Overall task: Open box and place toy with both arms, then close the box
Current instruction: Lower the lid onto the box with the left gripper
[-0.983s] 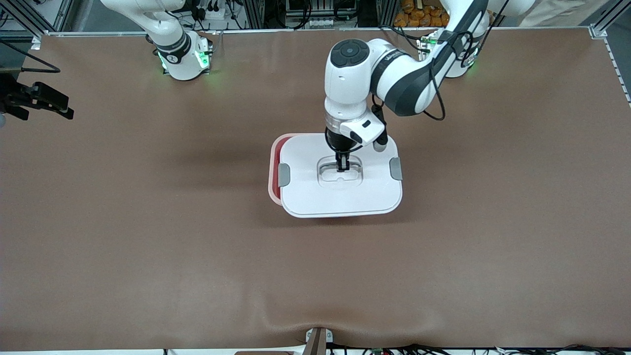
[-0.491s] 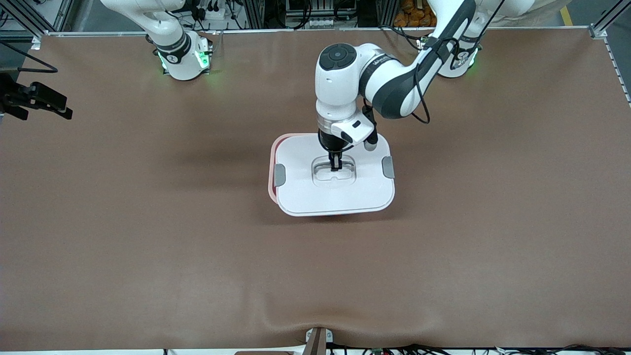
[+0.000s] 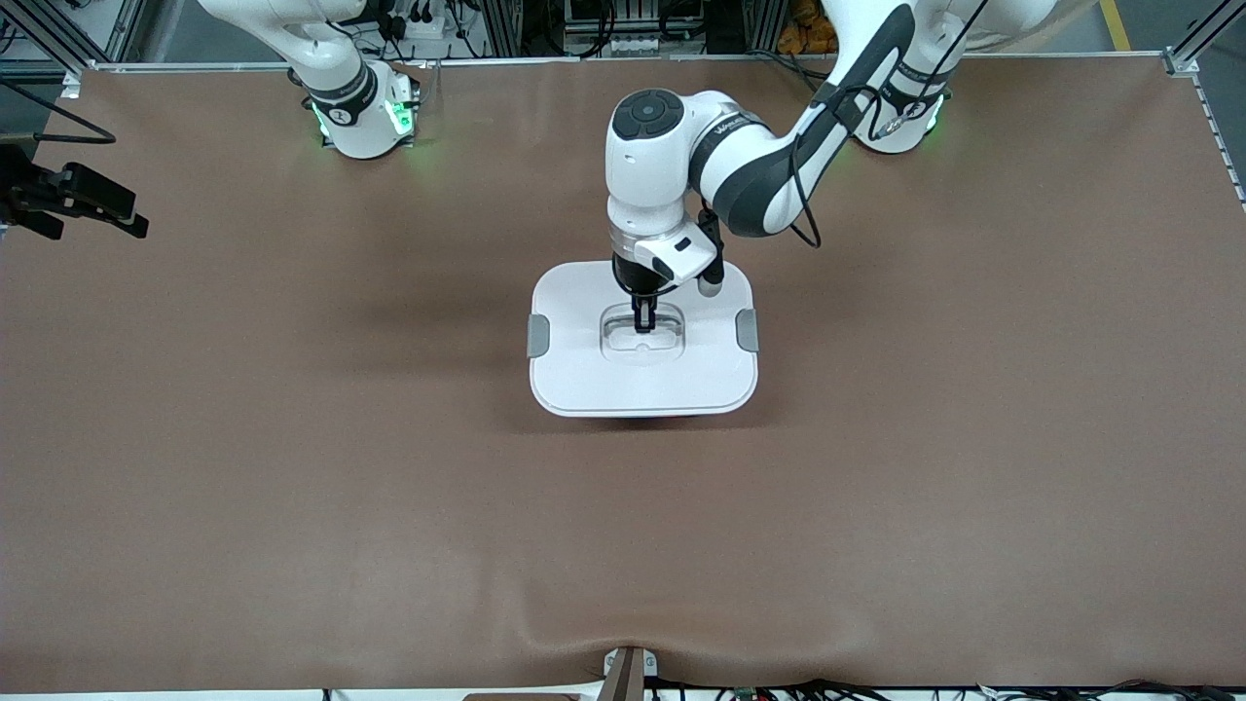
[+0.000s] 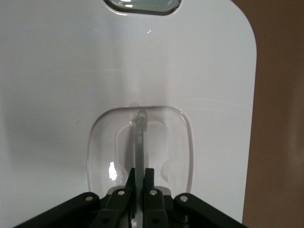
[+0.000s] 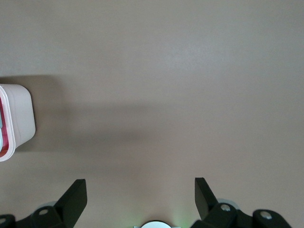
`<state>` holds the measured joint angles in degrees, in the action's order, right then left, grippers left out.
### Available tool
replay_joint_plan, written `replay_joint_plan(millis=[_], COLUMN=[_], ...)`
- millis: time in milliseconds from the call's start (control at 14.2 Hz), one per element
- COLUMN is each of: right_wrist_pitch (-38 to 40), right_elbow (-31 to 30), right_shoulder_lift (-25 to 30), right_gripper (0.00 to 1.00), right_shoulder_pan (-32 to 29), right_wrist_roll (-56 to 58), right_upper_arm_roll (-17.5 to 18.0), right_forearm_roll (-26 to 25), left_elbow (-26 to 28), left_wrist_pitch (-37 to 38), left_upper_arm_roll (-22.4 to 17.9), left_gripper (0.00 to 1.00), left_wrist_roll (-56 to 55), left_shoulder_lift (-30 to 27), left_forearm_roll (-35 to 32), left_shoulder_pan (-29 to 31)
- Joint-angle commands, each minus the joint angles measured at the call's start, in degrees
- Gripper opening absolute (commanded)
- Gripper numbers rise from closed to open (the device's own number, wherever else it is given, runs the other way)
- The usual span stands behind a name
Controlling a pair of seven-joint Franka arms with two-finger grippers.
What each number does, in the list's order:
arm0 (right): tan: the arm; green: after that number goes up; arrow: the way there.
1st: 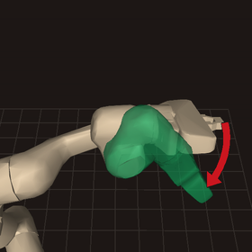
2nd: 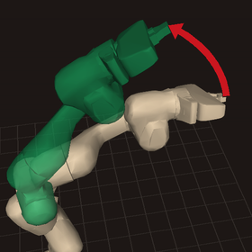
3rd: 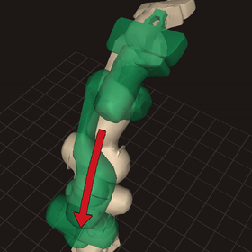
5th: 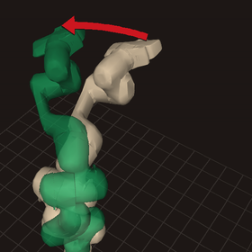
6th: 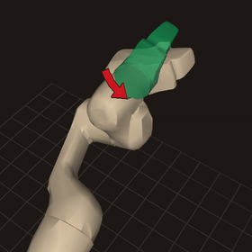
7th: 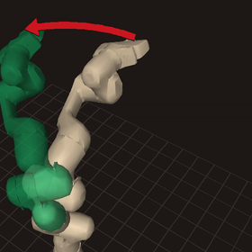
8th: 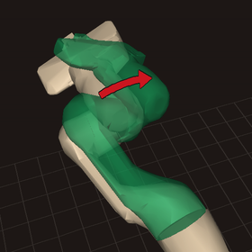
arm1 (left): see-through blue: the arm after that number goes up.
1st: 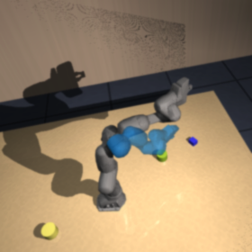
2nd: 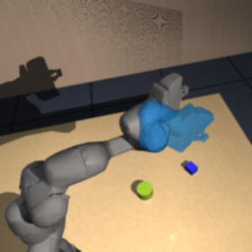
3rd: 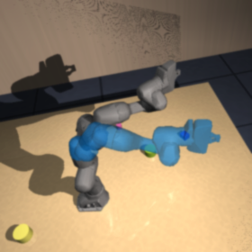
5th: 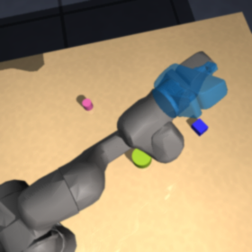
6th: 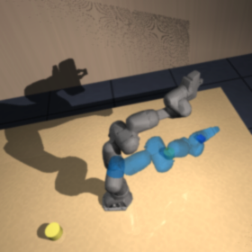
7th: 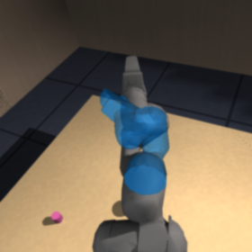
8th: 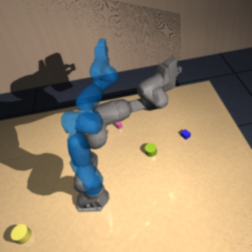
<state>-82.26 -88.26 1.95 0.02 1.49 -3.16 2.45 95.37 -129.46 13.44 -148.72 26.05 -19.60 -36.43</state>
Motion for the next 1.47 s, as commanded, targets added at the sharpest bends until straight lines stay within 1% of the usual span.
replay_joint_plan(millis=[0, 281, 491, 843, 1404], right_wrist_pitch=[-0.2, -0.4, -0.6, -0.9, -0.8], right_elbow=[-0.2, 0.0, -0.1, 0.3, 0.4], right_shoulder_lift=[0.8, 0.8, 0.5, 0.4, 0.4], right_gripper=[1.0, 1.0, 1.0, 1.0, 1.0], right_shoulder_pan=[-0.7, -0.8, 0.0, -1.8, -1.9], right_wrist_roll=[-0.8, -0.7, -0.7, -0.3, -0.2], right_upper_arm_roll=[-0.2, -0.1, 0.1, -0.1, 0.0], right_forearm_roll=[1.2, 0.2, 0.1, 0.1, 0.2], left_elbow=[1.0, 2.8, 2.9, 3.5, 5.4], left_wrist_pitch=[-1.2, -1.6, -2.9, -3.4, -5.2], left_upper_arm_roll=[-0.3, -0.2, -0.1, 0.1, 0.1], left_gripper=[0.0, 0.0, 0.0, 0.0, 0.0], left_wrist_roll=[-1.5, -1.5, -1.6, -1.6, -1.5], left_shoulder_lift=[-0.6, -0.8, -0.8, -1.0, -1.4], left_forearm_roll=[-1.8, -3.9, -3.9, -4.0, -4.0], left_shoulder_pan=[-0.4, -0.9, -0.9, -0.8, -0.8])
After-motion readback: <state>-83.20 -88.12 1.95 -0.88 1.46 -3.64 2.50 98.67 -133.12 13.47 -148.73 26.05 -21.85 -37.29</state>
